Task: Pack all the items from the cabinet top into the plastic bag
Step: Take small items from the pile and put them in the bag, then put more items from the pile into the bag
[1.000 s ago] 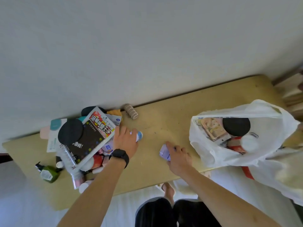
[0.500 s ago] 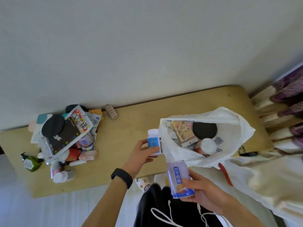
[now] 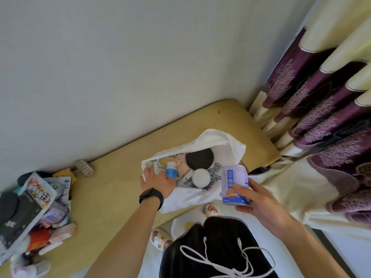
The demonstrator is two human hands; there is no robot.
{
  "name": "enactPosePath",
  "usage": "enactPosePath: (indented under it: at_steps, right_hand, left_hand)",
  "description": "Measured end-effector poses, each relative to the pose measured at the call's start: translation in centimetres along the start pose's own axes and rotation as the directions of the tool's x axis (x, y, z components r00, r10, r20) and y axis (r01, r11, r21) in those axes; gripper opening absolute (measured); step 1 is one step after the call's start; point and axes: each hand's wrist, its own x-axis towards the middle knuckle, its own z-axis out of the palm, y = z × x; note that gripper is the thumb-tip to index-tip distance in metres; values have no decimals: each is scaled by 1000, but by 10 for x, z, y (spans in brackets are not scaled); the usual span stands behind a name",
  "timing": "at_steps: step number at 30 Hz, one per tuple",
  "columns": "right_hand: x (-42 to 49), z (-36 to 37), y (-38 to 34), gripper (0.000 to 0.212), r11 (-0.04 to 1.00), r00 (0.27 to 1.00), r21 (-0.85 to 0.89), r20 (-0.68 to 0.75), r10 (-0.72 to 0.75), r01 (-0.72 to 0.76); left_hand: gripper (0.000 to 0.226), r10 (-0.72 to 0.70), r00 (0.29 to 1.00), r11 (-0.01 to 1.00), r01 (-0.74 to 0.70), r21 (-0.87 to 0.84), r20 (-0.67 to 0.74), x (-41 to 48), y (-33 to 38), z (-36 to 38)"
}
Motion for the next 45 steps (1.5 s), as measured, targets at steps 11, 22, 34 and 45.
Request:
enactPosePath:
  at_steps: [11, 22, 34, 45]
  right_hand:
    - [117, -11, 13, 67, 917, 944, -398, -305, -122, -10]
    - [177, 22, 15, 76, 530, 966, -845, -193, -171, -75]
    - [159, 5, 41, 79, 332, 960, -934, 38, -279, 134]
    - [95, 104, 15, 30, 85, 582, -751, 430, -691, 655]
  left_hand:
    - [60, -108, 984, 779, 171, -604, 139, -34, -13, 27]
    - [79, -84, 995, 765, 94, -637, 47, -41, -13, 22]
    - [68, -113, 991, 915, 74, -397, -76, -46, -19, 29]
    - [68, -347, 934, 766, 232, -600, -82, -96, -93, 70]
